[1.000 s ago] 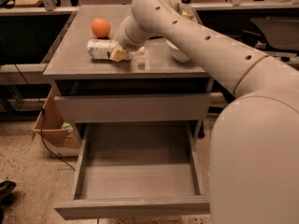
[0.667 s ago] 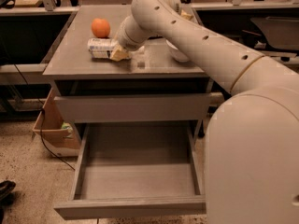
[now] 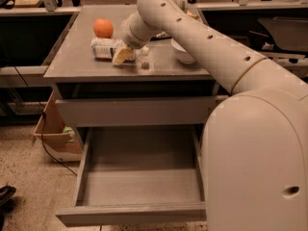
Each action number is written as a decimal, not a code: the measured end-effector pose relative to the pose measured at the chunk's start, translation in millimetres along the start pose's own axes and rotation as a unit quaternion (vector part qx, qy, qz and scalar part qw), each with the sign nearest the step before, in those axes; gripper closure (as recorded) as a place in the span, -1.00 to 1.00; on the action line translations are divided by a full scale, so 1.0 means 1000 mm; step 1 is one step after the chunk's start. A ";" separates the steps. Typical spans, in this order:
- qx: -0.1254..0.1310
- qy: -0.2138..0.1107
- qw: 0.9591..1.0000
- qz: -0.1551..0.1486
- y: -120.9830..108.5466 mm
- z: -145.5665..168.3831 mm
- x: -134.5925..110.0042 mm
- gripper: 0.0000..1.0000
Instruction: Pick blue plastic bottle from middle drawer and place on counter
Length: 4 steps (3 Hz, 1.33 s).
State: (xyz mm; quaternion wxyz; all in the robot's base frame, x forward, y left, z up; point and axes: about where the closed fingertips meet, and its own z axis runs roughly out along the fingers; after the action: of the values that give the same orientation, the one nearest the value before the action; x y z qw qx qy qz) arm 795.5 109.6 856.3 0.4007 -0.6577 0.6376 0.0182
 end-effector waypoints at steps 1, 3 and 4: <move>0.000 0.000 1.000 0.000 -0.003 -0.004 -0.003 -1.00; 0.008 -0.029 0.999 0.010 0.001 -0.076 0.017 -1.00; 0.022 -0.067 0.997 0.021 0.017 -0.160 0.030 -1.00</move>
Offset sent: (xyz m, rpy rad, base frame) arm -0.0487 -0.0916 0.0682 0.1468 0.0152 0.0471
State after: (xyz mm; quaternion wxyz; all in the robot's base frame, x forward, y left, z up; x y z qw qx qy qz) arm 708.8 -0.4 940.3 0.4562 -0.6324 0.6235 0.0570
